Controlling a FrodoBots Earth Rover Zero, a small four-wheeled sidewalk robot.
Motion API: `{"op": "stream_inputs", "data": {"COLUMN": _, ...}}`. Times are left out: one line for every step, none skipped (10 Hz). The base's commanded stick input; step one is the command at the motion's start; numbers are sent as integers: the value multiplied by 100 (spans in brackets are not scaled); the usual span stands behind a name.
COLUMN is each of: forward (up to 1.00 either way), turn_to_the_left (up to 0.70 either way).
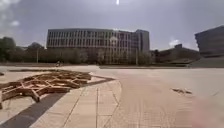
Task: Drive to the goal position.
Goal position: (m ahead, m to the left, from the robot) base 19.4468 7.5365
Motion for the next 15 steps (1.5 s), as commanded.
{"op": "stream_inputs", "data": {"forward": 70, "turn_to_the_left": 3}}
{"op": "stream_inputs", "data": {"forward": 70, "turn_to_the_left": 3}}
{"op": "stream_inputs", "data": {"forward": 70, "turn_to_the_left": 3}}
{"op": "stream_inputs", "data": {"forward": 70, "turn_to_the_left": 3}}
{"op": "stream_inputs", "data": {"forward": 70, "turn_to_the_left": 3}}
{"op": "stream_inputs", "data": {"forward": 70, "turn_to_the_left": 3}}
{"op": "stream_inputs", "data": {"forward": 70, "turn_to_the_left": 3}}
{"op": "stream_inputs", "data": {"forward": 70, "turn_to_the_left": 3}}
{"op": "stream_inputs", "data": {"forward": 70, "turn_to_the_left": 3}}
{"op": "stream_inputs", "data": {"forward": 70, "turn_to_the_left": 3}}
{"op": "stream_inputs", "data": {"forward": 70, "turn_to_the_left": 3}}
{"op": "stream_inputs", "data": {"forward": 70, "turn_to_the_left": 3}}
{"op": "stream_inputs", "data": {"forward": 70, "turn_to_the_left": 3}}
{"op": "stream_inputs", "data": {"forward": 70, "turn_to_the_left": 3}}
{"op": "stream_inputs", "data": {"forward": 70, "turn_to_the_left": 3}}
